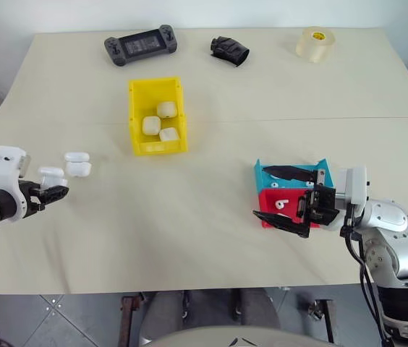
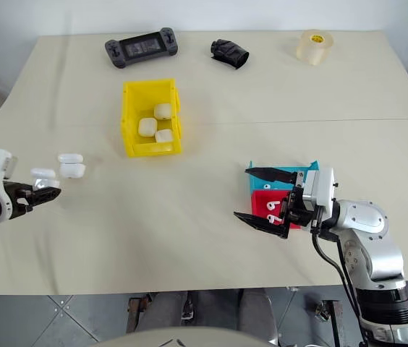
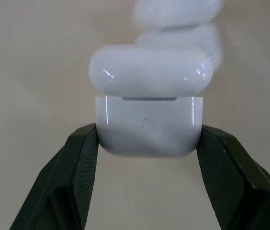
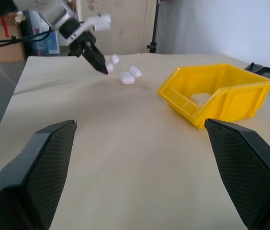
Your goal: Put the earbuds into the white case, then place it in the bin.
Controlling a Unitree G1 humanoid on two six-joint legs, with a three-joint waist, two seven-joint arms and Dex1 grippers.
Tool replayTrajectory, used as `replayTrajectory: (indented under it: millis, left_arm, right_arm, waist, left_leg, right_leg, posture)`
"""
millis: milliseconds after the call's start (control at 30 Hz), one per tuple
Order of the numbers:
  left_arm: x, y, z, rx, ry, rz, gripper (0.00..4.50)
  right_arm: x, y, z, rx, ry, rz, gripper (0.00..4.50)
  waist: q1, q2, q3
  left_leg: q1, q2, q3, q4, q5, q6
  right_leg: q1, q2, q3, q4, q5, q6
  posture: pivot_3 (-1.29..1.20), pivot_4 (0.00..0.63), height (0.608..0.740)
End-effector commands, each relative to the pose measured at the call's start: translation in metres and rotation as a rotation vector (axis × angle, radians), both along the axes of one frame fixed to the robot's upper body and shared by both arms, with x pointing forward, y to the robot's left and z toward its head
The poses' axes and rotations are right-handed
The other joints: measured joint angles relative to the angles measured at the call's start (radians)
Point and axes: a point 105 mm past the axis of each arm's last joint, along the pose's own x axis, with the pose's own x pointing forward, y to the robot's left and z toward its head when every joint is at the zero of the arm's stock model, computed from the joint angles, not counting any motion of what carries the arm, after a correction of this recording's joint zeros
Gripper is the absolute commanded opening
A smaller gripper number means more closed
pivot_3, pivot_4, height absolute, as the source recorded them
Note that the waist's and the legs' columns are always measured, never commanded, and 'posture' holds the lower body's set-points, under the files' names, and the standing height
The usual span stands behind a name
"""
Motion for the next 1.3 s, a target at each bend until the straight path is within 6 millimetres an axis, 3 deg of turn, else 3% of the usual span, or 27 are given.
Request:
replayTrajectory:
  millis: [33,100,200,267,467,700,800,867,1033,1133,1300]
  left_arm:
    - [-0.014,-0.037,0.038,0.018,-0.335,-0.296,2.74]
    - [-0.025,-0.070,0.044,-0.085,-0.480,-0.454,2.74]
    - [-0.030,-0.092,0.032,-0.111,-0.494,-0.537,2.74]
    - [-0.033,-0.119,0.023,-0.096,-0.505,-0.656,2.74]
    - [-0.042,-0.185,0.022,-0.279,-0.626,-0.914,2.74]
    - [-0.052,-0.237,0.001,-0.388,-0.666,-1.185,2.74]
    - [-0.047,-0.259,0.006,-0.418,-0.711,-1.239,2.74]
    - [-0.046,-0.270,0.012,-0.449,-0.723,-1.277,2.74]
    - [-0.048,-0.290,0.016,-0.432,-0.728,-1.335,2.74]
    - [-0.049,-0.298,0.016,-0.435,-0.732,-1.345,2.74]
    - [-0.042,-0.301,0.017,-0.444,-0.740,-1.298,2.74]
  right_arm:
    - [-0.001,-0.012,0.006,-0.018,-0.023,-0.028,4.50]
    - [0.001,-0.018,0.006,-0.035,-0.023,-0.045,4.50]
    - [0.002,-0.025,0.008,-0.051,-0.020,-0.061,4.50]
    - [0.001,-0.036,0.013,-0.079,-0.028,-0.087,4.50]
    - [-0.003,-0.068,0.019,-0.155,-0.036,-0.199,4.50]
    - [-0.022,-0.105,0.021,-0.234,-0.022,-0.342,4.50]
    - [-0.035,-0.127,0.019,-0.299,0.020,-0.413,4.50]
    - [-0.041,-0.144,0.018,-0.338,0.050,-0.466,4.50]
    - [-0.053,-0.162,0.018,-0.416,0.086,-0.529,4.50]
    - [-0.052,-0.159,0.016,-0.459,0.112,-0.522,4.50]
    - [-0.039,-0.130,0.005,-0.601,0.255,-0.476,4.50]
  waist:
    - [0.003,0.000,0.000]
    - [0.008,0.000,0.000]
    - [0.015,-0.001,0.000]
    - [0.018,0.000,0.000]
    - [0.025,-0.002,-0.001]
    - [0.024,-0.001,-0.002]
    - [0.027,-0.001,-0.002]
    - [0.030,-0.001,-0.001]
    - [0.024,-0.001,-0.002]
    - [0.023,0.001,-0.002]
    - [0.024,0.003,-0.003]
  left_leg:
    - [0.000,0.000,0.000,0.000,0.000,0.000]
    - [0.000,0.000,0.000,0.000,0.000,0.000]
    - [0.000,0.000,0.001,0.001,0.000,0.000]
    - [0.000,0.000,0.002,0.001,0.000,0.000]
    - [0.000,-0.001,0.003,0.003,0.000,0.003]
    - [0.000,-0.001,0.004,0.003,0.000,0.004]
    - [0.000,-0.001,0.004,0.004,0.000,0.004]
    - [0.000,-0.001,0.004,0.007,0.000,0.005]
    - [0.002,-0.001,0.002,0.008,-0.001,0.007]
    - [0.003,0.000,0.001,0.008,-0.001,0.007]
    - [0.004,0.000,-0.001,0.009,-0.001,0.007]
  right_leg:
    - [0.001,0.000,0.000,-0.001,0.000,0.000]
    - [0.002,0.000,-0.001,-0.004,0.000,0.000]
    - [0.002,0.000,-0.001,-0.004,0.001,0.000]
    - [0.002,0.000,-0.001,-0.003,0.001,0.000]
    - [0.004,-0.001,-0.001,-0.004,0.001,0.001]
    - [0.004,0.000,-0.002,-0.004,0.001,0.001]
    - [0.005,0.000,-0.002,-0.004,0.001,0.001]
    - [0.007,0.000,-0.004,-0.005,0.001,0.001]
    - [0.014,0.000,-0.006,-0.010,0.001,0.001]
    - [0.016,0.000,-0.006,-0.013,0.001,0.001]
    - [0.017,0.000,-0.007,-0.014,0.001,0.001]
  posture:
    - [0.00,0.150,0.740]
    - [0.00,0.150,0.740]
    - [0.00,0.150,0.740]
    - [0.00,0.150,0.740]
    - [0.00,0.150,0.740]
    - [0.00,0.150,0.740]
    - [0.00,0.150,0.740]
    - [0.00,0.150,0.740]
    - [0.00,0.150,0.740]
    - [0.00,0.150,0.740]
    - [0.00,0.150,0.740]
